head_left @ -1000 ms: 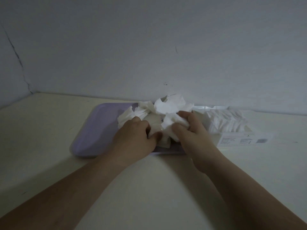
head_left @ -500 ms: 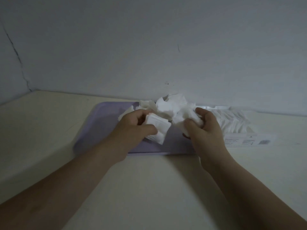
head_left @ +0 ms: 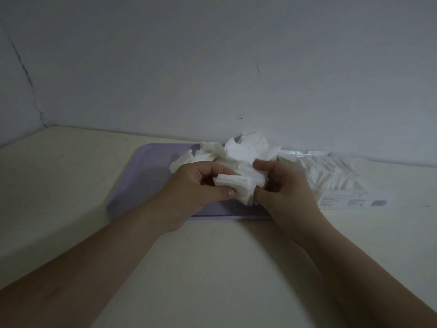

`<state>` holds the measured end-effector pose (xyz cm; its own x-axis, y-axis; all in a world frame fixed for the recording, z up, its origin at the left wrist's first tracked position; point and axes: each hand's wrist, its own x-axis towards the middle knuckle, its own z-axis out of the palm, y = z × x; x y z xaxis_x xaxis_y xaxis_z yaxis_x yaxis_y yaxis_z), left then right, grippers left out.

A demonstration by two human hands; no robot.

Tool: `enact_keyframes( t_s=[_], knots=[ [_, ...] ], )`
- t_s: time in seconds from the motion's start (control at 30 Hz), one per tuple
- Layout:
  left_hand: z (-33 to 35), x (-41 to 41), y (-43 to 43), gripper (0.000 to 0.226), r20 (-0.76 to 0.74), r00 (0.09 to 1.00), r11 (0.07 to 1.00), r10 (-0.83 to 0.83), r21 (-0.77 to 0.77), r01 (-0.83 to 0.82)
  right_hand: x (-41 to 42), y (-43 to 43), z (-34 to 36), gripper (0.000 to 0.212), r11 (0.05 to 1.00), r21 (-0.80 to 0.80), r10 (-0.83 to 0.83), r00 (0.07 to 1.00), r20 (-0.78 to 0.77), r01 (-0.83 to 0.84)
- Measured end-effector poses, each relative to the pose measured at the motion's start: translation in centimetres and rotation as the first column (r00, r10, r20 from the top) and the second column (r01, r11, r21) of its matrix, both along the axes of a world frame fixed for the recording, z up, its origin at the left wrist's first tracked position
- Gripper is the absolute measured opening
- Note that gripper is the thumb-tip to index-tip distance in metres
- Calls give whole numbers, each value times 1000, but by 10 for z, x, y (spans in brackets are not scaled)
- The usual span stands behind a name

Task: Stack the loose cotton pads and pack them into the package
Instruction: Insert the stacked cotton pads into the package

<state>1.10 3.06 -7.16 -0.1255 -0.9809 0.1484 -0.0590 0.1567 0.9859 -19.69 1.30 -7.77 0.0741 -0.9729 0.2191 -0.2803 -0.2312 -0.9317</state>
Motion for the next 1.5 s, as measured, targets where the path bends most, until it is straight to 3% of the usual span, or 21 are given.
enact_keyframes(
  t_s=[0.2, 0.3, 0.43, 0.7, 0.97, 1.13, 1.3, 1.4, 1.5],
  knots=[
    [-1, -4, 2, 32, 72, 995, 998, 64, 10, -65, -3, 2, 3, 58, 986, 44, 164, 985, -59, -162],
    [-2, -6, 3, 31, 86, 990, 993, 114, -17, -113, -6, 6, 7, 73, 963, 99, 263, 958, -113, -252],
    [1, -8, 5, 30, 94, 991, 995, 99, -34, -96, 0, 14, 13, 74, 989, 5, 143, 940, -310, -149],
    [4, -7, 7, 17, 117, 990, 996, 76, -65, -69, 2, 13, 15, 76, 994, -8, 98, 931, -351, -108],
    [1, -10, 6, 30, 144, 988, 996, 47, -79, -36, 10, 13, 12, 73, 993, -70, 54, 878, -475, -98],
    [-1, -8, 1, 71, 186, 982, 999, 30, -16, -28, 6, 15, 16, 82, 996, -31, 66, 914, -400, -86],
    [5, -10, 0, 51, 196, 969, 988, -151, 64, 141, 6, 11, 14, 90, 990, 55, 140, 955, -262, -130],
    [10, -7, -2, 41, 149, 976, 983, -157, 116, 141, 6, 7, 10, 93, 981, 108, 180, 968, -174, -163],
    [11, -6, -3, 44, 199, 967, 983, -160, 123, 137, 10, 3, 7, 98, 971, 140, 207, 973, -101, -193]
  ],
)
